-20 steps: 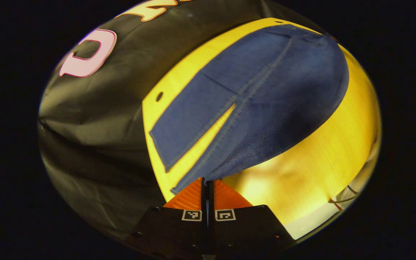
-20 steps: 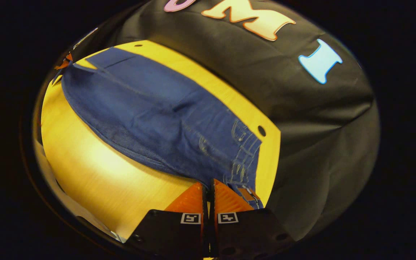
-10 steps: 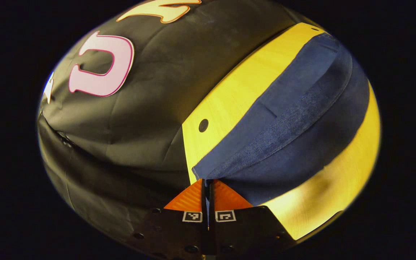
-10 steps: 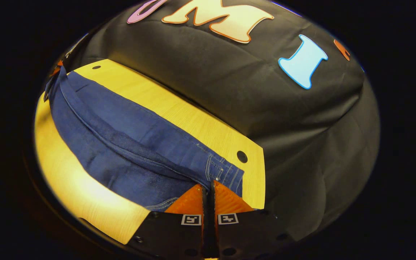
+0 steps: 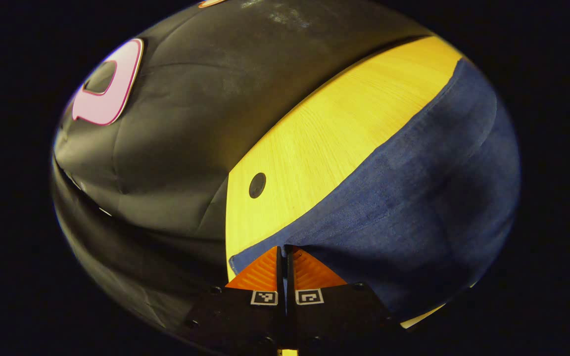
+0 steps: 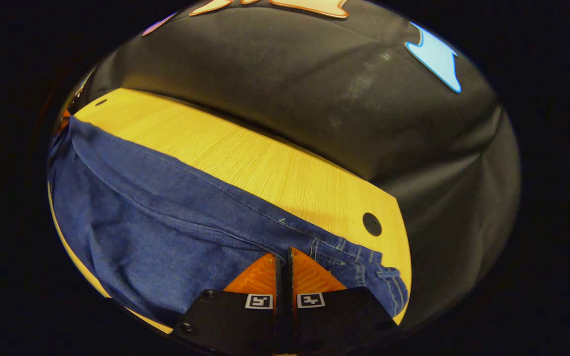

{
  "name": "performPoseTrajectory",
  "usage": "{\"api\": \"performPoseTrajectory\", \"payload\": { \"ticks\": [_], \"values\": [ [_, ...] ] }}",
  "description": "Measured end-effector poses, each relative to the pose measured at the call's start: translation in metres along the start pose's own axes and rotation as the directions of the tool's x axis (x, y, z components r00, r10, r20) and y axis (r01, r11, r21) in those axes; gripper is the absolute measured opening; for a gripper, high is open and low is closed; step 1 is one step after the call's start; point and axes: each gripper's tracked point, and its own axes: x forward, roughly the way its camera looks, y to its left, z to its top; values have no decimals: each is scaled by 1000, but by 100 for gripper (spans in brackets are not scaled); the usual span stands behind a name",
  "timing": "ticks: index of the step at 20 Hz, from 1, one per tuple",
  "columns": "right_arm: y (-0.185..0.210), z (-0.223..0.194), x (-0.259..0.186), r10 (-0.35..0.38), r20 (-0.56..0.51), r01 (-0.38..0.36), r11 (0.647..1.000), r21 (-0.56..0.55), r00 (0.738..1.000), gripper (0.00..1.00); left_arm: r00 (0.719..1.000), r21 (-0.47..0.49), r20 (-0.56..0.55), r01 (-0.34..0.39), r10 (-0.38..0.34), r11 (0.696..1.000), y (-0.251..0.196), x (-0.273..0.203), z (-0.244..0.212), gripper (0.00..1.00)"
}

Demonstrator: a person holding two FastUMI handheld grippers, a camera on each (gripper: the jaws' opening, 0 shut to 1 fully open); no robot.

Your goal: Grasp the waist and the cuffs of the jeans and fold them to make the two legs overlap; first hold the waist and fold one-third of the jeans toward the cuffs, then hold the cuffs and fold the remaining one-third in the same direction to finish folding.

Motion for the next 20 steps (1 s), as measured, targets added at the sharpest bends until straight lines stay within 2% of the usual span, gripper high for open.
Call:
{"api": "performPoseTrajectory", "payload": {
  "ticks": [2,3,4,5,8,10,13,15,17,18,20],
  "values": [
    [1,1,-2,36,-17,-34,997,76,999,7,1000,-42,17,2,-2,999,1,4,-4,0],
    [2,-1,-1,66,-32,-62,990,128,997,14,1000,-67,23,20,-19,998,-4,3,-6,6],
    [0,0,-1,87,-40,-78,981,177,995,17,998,-94,23,52,-50,994,-14,0,-7,24],
    [-7,0,-7,97,-55,-82,971,224,994,23,999,-111,20,50,-48,993,-15,-6,-9,42],
    [-16,14,-25,177,-5,-162,910,381,984,100,996,-206,83,61,-45,977,-14,-16,3,95],
    [-43,22,-41,163,39,-163,878,449,986,100,992,-270,113,82,-53,959,-14,-15,7,95],
    [-94,16,-73,130,58,-141,844,517,990,100,970,-392,198,207,-137,896,-20,-18,17,95],
    [-126,-6,-83,121,46,-126,817,563,992,99,960,-446,241,241,-143,862,-16,-20,19,95],
    [-152,-30,-86,107,20,-95,773,627,994,99,962,-442,255,205,-97,873,-11,-21,20,95],
    [-161,-41,-88,122,10,-96,725,682,992,95,963,-431,256,187,-79,883,-16,-17,20,95],
    [-164,-57,-82,159,19,-119,648,752,987,99,964,-422,255,184,-79,888,-19,-15,20,95]
  ]
}}
